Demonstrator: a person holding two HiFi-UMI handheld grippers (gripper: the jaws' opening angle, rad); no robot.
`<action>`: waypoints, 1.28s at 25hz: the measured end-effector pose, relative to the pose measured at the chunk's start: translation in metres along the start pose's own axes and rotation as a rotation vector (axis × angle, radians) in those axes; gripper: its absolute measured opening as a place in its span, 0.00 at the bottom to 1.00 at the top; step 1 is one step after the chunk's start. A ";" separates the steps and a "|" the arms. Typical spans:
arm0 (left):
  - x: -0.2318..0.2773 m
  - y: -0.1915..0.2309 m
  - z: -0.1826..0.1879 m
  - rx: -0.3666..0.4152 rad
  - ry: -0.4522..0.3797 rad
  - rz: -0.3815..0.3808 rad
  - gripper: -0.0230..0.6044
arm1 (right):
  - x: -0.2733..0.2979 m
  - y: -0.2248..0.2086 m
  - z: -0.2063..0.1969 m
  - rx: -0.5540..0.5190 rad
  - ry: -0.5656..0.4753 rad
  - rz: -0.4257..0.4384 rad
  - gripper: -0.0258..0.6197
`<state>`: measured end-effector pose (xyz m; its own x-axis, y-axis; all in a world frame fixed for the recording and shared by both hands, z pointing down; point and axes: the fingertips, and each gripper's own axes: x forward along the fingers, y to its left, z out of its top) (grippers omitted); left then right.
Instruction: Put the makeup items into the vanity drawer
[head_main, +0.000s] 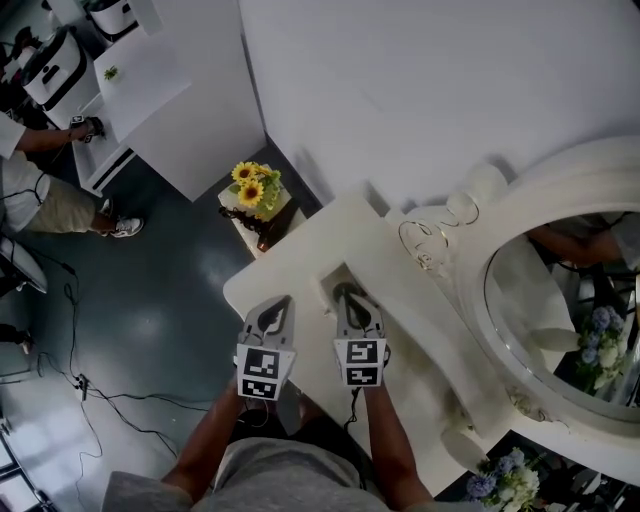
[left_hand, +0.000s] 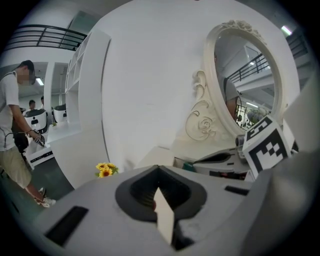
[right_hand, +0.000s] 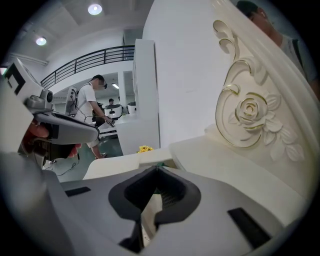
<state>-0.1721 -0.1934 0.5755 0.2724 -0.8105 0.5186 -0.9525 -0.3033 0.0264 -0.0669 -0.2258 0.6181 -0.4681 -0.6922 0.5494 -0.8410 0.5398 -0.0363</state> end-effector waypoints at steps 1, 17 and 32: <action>0.000 0.000 -0.001 -0.001 0.002 0.002 0.04 | 0.001 0.000 -0.001 0.001 0.002 0.001 0.06; 0.000 -0.001 -0.001 0.007 0.005 -0.004 0.04 | 0.004 0.008 0.002 0.016 -0.007 0.053 0.30; -0.017 -0.002 0.029 0.058 -0.059 -0.049 0.04 | -0.025 0.000 0.026 0.017 -0.079 -0.056 0.30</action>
<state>-0.1713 -0.1935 0.5419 0.3281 -0.8216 0.4662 -0.9288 -0.3707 0.0005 -0.0621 -0.2209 0.5830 -0.4395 -0.7571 0.4833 -0.8707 0.4912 -0.0223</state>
